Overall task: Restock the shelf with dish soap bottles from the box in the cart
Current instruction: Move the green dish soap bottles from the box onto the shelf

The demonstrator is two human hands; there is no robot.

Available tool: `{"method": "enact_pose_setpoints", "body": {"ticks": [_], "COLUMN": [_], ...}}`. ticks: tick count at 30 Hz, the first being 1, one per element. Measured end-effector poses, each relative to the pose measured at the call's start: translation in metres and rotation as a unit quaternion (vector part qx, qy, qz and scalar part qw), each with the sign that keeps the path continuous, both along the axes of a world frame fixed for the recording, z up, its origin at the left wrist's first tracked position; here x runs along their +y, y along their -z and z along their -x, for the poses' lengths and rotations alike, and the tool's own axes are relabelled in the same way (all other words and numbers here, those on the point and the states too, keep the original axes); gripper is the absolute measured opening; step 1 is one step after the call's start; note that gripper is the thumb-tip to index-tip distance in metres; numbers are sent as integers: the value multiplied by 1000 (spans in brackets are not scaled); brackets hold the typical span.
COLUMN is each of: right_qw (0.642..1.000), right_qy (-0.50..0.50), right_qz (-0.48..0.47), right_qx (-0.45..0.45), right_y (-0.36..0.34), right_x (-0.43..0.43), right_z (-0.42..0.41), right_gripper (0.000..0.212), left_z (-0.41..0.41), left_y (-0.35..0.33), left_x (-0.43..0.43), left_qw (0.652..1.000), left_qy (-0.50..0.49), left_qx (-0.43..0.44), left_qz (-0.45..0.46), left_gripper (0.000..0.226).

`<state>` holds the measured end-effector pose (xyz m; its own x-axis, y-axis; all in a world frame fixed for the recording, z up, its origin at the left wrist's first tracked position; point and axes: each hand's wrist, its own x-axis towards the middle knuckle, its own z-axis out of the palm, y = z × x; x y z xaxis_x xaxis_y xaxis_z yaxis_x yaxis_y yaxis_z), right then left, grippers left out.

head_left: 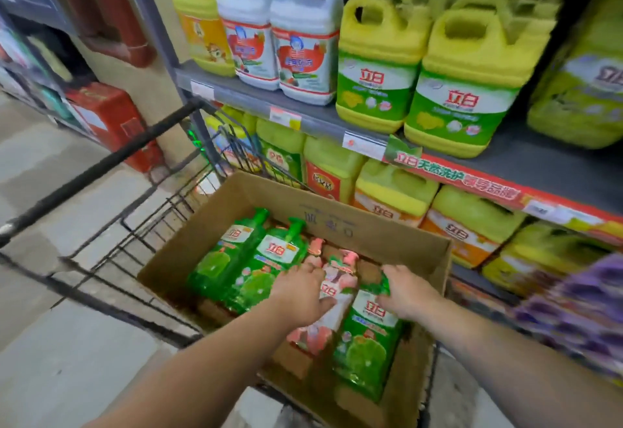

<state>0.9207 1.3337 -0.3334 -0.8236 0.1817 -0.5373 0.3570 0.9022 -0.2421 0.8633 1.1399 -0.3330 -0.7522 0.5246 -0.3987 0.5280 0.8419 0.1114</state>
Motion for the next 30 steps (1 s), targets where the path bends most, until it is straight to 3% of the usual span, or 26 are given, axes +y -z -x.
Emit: {"method": "enact_pose_setpoints", "body": {"ticks": [6,12,19,20,23,30], "right_qw": [978,918,775,750,700,658], "right_qy": [190,379,608,634,673,698], "right_qz": [42,100,174,187,238,283], "right_qx": [-72,-57,-15,-20,-15,0], "right_y": [53,94,135,139,148,154], "right_x": [-15,-38,-41,-41,-39,-36], "right_z": [5,-3,-5,-5,-6,-8], "right_gripper": [60,81,96,89,31,35], "left_z": [35,43,33,32,36,39], "left_y": [51,98,144,148,157,160], "left_x": [9,30,44,43,37,33], "left_qw": [996,983,958,958,958,955], "left_qy": [42,82,52,52,51,50], "left_qx": [-76,-157,-273,-276,-279,-291], "left_qz": [-37,-42,-67,-63,-42,-38], "left_gripper": [55,69,65,68,80,78]}}
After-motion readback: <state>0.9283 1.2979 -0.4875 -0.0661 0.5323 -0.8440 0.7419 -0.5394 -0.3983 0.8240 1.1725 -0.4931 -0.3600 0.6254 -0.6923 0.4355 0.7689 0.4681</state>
